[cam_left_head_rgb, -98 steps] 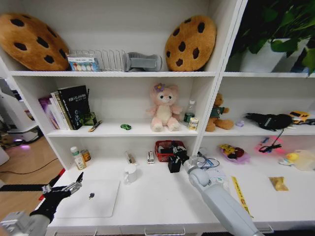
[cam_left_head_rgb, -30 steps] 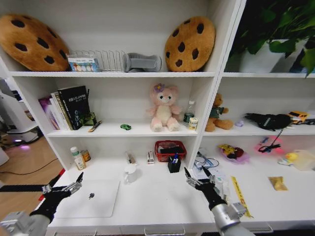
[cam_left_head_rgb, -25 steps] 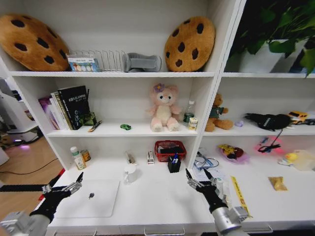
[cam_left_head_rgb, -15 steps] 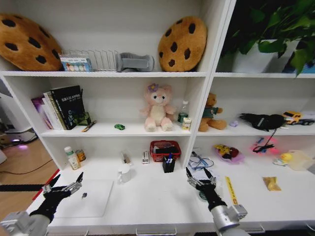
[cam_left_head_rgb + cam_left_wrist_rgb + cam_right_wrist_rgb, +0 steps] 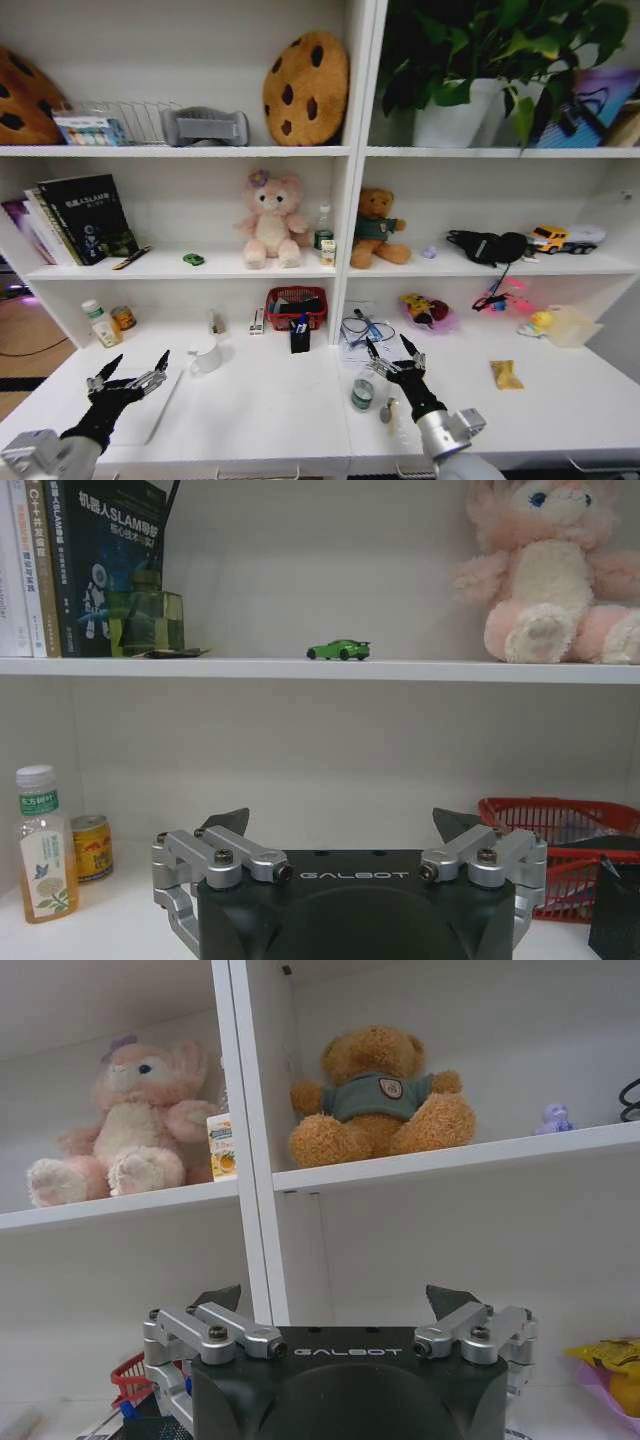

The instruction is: Organize the objects on the table.

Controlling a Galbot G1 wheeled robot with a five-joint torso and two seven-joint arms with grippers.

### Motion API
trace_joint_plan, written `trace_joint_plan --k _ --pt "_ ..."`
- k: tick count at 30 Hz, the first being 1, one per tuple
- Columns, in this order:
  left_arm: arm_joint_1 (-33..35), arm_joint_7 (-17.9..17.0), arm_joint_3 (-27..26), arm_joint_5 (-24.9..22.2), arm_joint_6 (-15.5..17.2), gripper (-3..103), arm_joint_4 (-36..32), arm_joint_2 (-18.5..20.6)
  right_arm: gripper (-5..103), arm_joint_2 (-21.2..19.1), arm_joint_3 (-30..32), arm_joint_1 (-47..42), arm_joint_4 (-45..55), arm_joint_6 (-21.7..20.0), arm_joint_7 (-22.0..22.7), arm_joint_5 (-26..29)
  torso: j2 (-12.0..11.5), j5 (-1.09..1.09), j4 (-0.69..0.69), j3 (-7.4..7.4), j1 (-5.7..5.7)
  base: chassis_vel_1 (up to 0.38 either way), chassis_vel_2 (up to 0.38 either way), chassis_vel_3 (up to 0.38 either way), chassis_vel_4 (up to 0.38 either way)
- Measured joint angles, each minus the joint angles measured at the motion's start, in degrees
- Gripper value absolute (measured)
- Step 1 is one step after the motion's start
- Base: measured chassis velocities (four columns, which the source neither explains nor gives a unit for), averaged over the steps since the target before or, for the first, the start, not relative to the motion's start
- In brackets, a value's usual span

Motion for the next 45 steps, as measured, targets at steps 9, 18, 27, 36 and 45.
trace_joint_plan --k 9,18,27,36,45 --pt "0.0 0.0 0.0 0.0 0.0 100 0.0 0.0 100 0.36 -2.04 -4.36 0.27 1.3 -0.3 -6.46 0.01 0.0 0.04 0.0 0.0 0.018 0.02 -0.016 -0.014" --pt "0.0 0.0 -0.01 0.01 0.0 100 0.01 0.0 100 -1.13 -3.69 -0.86 -4.33 0.72 -0.43 -6.63 0.0 0.0 0.05 0.0 0.0 0.0 0.0 0.0 0.0" --pt "0.0 0.0 -0.01 0.0 0.0 100 0.01 0.0 100 -3.76 -6.07 2.11 -7.66 -1.27 -1.23 -4.74 0.0 -0.01 0.04 0.0 0.0 0.0 0.0 0.0 0.0" --pt "0.0 0.0 -0.01 0.0 0.0 100 0.0 0.0 94 -3.7 -6.79 2.96 -9.35 -1.68 -1.68 -5.93 0.0 -0.01 0.04 0.0 0.0 0.0 0.0 0.0 0.0" --pt "0.0 0.0 0.0 0.0 0.0 100 0.0 0.0 62 -3.71 -7.68 2.75 -9.66 -1.79 -1.87 -6.46 0.0 -0.01 0.04 0.0 0.0 0.0 0.0 0.0 0.0"
